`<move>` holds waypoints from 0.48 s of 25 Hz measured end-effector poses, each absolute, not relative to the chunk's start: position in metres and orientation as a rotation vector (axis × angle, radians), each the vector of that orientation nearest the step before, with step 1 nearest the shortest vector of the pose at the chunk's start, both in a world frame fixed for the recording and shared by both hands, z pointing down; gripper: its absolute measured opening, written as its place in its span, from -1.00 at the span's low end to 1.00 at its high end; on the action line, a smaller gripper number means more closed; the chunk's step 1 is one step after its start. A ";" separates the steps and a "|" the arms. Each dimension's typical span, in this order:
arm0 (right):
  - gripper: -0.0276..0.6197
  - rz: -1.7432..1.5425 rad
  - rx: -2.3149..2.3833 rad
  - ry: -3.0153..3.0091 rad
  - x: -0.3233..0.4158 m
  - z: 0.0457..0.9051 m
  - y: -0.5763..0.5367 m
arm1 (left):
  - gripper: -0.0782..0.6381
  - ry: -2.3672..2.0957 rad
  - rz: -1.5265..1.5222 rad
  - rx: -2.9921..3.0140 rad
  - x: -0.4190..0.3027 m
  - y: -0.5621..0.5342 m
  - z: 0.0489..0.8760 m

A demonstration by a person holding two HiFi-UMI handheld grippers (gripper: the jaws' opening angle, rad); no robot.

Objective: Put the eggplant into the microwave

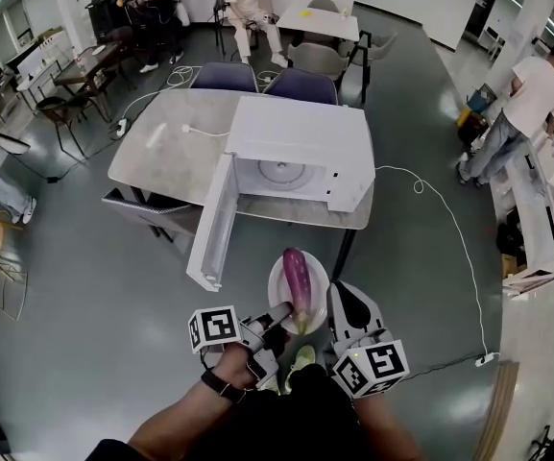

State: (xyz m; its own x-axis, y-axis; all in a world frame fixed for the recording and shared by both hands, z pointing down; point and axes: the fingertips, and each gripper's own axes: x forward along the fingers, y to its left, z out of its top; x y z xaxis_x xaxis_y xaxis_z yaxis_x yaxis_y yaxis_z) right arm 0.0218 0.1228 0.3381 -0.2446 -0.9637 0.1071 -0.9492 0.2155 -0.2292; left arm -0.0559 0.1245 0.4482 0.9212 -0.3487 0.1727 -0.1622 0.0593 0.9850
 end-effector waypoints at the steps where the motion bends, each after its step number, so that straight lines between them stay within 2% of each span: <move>1: -0.91 -0.383 -1.896 2.398 0.025 0.338 0.119 | -0.67 -0.416 -0.146 1.520 -0.053 0.120 0.448; 12: -0.91 -0.398 -1.831 2.434 0.057 0.348 0.038 | -0.67 -0.466 -0.160 1.522 -0.021 0.045 0.461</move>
